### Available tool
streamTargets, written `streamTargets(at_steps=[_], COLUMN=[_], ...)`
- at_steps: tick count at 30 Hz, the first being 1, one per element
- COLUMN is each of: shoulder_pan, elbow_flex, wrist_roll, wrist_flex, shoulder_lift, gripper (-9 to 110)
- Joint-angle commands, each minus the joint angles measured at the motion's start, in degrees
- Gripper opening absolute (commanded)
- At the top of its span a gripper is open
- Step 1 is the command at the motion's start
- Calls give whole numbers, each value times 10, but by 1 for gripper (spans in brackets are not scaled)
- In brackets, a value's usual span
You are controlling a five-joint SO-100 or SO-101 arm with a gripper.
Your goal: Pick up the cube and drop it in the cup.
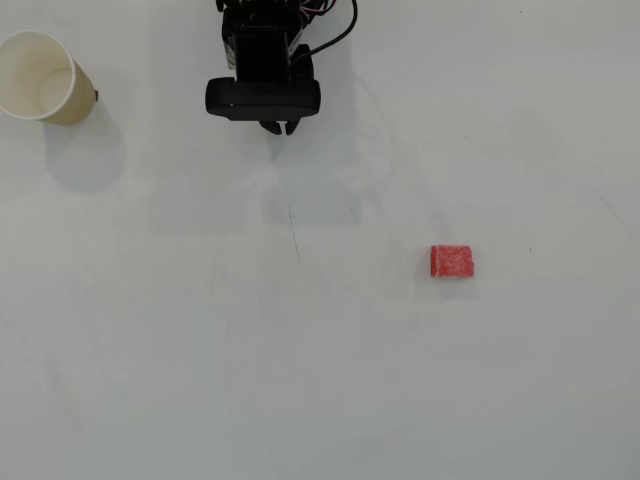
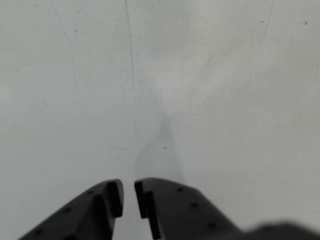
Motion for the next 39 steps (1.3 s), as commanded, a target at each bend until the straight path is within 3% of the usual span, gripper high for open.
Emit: streamTargets(at_steps=[1, 21, 39], shoulder_pan=[-5, -21, -25], elbow_flex=[20, 20, 20], wrist_roll=[4, 2, -2], wrist_flex=[-15, -31, -328], shoulder_lift=[10, 10, 11], gripper=[0, 0, 0])
